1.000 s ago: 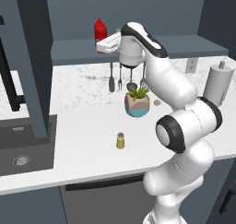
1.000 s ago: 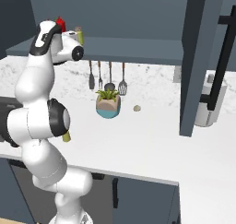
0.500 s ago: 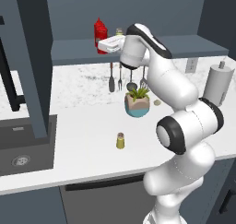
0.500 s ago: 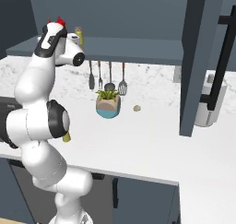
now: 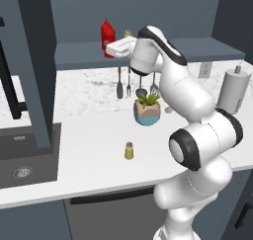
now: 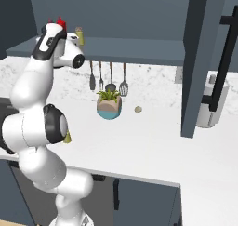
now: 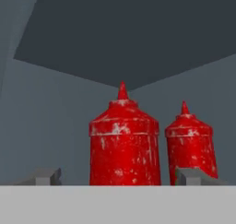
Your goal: Put the shaker and condiment bottle from the counter next to their counterparts in the cabinet.
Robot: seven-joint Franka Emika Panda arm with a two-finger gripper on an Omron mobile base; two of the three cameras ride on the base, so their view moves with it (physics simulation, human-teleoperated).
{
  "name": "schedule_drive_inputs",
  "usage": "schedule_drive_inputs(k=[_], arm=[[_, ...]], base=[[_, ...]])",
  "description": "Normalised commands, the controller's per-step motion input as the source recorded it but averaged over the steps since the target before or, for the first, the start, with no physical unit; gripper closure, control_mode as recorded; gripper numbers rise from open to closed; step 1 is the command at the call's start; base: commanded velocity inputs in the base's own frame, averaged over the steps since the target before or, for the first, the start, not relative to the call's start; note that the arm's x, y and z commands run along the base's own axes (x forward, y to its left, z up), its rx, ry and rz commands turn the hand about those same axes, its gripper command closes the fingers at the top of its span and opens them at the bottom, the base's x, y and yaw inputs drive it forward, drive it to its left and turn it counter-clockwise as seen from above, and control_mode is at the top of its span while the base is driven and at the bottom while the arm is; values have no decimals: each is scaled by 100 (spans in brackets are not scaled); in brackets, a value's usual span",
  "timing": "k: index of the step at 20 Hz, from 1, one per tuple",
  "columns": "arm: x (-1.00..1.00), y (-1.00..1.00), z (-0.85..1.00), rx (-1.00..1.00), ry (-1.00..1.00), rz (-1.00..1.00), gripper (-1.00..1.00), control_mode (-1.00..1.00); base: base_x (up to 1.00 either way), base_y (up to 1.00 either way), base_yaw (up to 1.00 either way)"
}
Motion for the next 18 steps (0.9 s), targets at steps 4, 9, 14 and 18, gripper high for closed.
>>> schedule_drive_inputs(k=[4, 9, 14, 18], arm=[[-58, 0, 0, -11, -13, 0, -100, -100], [-71, -5, 0, -10, -13, 0, -100, -100], [-84, -29, -10, -7, -8, 0, -100, -100], [-87, -48, -24, -3, -4, -1, -100, -100]], base=[[0, 0, 0], [0, 0, 0], [0, 0, 0], [0, 0, 0]])
